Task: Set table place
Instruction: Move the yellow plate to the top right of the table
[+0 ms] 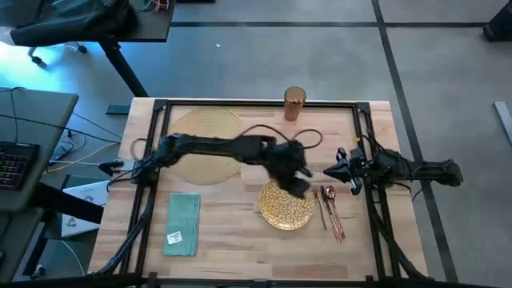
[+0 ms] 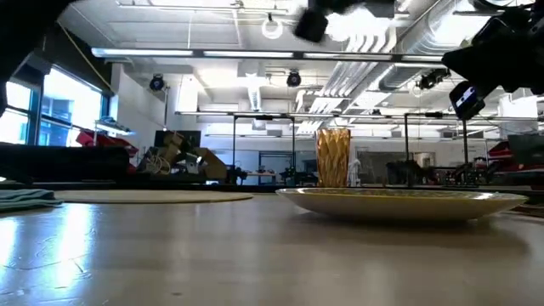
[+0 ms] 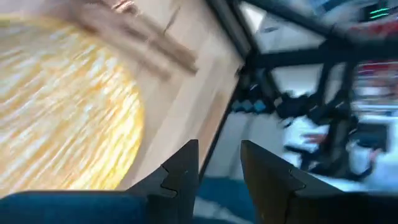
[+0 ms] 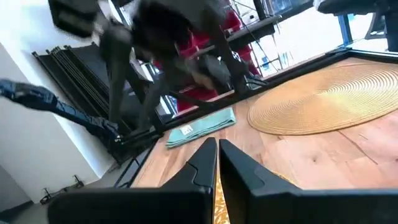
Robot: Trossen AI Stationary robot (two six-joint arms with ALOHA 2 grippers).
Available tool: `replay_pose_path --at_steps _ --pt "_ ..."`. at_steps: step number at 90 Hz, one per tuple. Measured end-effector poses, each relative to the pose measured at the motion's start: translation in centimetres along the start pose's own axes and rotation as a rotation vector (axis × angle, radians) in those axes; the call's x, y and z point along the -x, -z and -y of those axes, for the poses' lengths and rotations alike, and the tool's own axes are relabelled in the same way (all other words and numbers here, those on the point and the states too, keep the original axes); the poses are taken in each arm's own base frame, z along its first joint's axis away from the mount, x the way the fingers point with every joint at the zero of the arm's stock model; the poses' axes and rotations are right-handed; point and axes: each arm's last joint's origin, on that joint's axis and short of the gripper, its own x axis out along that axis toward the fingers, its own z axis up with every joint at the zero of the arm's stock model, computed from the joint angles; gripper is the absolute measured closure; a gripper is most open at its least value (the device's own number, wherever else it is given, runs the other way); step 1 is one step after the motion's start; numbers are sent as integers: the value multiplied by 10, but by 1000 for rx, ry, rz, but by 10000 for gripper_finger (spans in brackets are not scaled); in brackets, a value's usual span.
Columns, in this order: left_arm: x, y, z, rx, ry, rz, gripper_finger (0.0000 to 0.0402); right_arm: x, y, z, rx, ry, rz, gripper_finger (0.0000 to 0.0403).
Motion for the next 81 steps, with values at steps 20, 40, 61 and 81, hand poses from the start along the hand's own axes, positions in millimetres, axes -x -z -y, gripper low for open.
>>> replay_pose_path --at_steps 20,40,61,81 --pt "96 56 27 137 -138 112 303 0 -4 -1 -140 5 50 402" --pt "150 98 29 245 -275 243 316 4 -24 -2 -413 99 374 402" --pt "173 115 17 240 -419 258 328 1 -44 -9 -467 181 357 402" --pt "175 115 -12 224 -514 250 353 -43 -51 -13 -488 317 -235 402"
